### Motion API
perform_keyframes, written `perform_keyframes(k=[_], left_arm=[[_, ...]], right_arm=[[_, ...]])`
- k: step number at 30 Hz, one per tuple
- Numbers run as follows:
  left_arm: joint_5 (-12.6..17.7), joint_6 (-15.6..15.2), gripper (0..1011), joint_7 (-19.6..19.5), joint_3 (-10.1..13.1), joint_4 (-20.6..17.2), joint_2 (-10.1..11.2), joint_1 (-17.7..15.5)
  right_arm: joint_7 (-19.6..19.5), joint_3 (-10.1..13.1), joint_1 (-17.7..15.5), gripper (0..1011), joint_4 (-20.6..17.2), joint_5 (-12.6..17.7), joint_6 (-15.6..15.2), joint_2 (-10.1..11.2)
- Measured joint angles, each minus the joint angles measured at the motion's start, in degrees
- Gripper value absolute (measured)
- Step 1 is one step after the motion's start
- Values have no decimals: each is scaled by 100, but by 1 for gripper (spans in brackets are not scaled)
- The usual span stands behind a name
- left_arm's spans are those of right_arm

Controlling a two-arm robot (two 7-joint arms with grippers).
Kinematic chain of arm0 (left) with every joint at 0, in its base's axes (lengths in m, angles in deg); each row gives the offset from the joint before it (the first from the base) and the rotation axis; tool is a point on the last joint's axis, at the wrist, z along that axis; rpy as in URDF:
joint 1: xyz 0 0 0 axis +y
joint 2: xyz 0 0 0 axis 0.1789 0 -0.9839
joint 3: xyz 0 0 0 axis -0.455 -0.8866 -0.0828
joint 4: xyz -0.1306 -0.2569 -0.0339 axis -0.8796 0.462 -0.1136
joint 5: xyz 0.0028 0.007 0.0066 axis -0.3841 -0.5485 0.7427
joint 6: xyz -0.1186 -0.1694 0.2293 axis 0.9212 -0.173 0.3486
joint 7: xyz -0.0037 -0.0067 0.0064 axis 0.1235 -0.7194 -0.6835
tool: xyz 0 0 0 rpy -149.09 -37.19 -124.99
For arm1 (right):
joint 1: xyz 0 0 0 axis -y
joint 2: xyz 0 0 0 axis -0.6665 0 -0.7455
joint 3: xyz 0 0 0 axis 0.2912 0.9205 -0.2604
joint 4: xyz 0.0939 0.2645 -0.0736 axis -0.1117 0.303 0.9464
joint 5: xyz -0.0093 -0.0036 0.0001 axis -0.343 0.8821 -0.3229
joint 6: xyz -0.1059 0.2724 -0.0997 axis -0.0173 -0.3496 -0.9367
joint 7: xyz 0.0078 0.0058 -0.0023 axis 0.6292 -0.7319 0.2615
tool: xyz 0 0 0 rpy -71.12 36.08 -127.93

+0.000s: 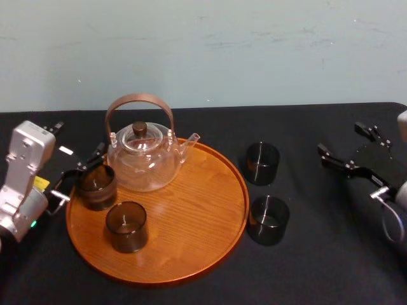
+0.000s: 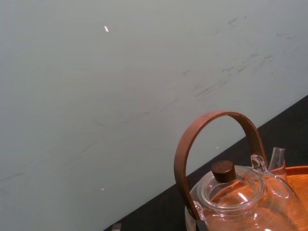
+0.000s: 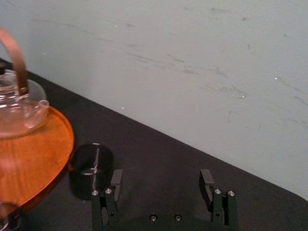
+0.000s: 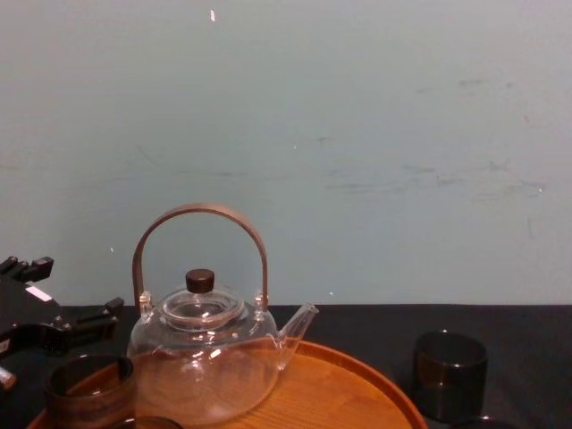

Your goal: Pick up the glass from the table and place it on the tray.

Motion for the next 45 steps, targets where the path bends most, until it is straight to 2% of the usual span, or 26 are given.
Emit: perform_keyframes(k=[7, 12, 16, 21, 32, 45], left_arm=[[0, 0, 1001, 0, 0, 0, 0, 0], [0, 0, 1001, 0, 0, 0, 0, 0], [0, 0, 1001, 0, 0, 0, 0, 0], [0, 0, 1002, 0, 0, 0, 0, 0], [0, 0, 1001, 0, 0, 0, 0, 0], [0, 0, 1001, 0, 0, 0, 0, 0]], right_arm=[[432, 268, -410, 1002, -371, 214, -98, 374], [692, 426, -761, 1002, -603, 238, -87, 642], [827, 509, -938, 1002, -722, 238, -67, 775], [1177, 612, -1186, 1002, -886, 234, -16, 1004], [1710, 598, -1330, 1002, -987, 122, 11, 1119], [2150, 521, -1311, 1002, -1027, 16, -94, 996]])
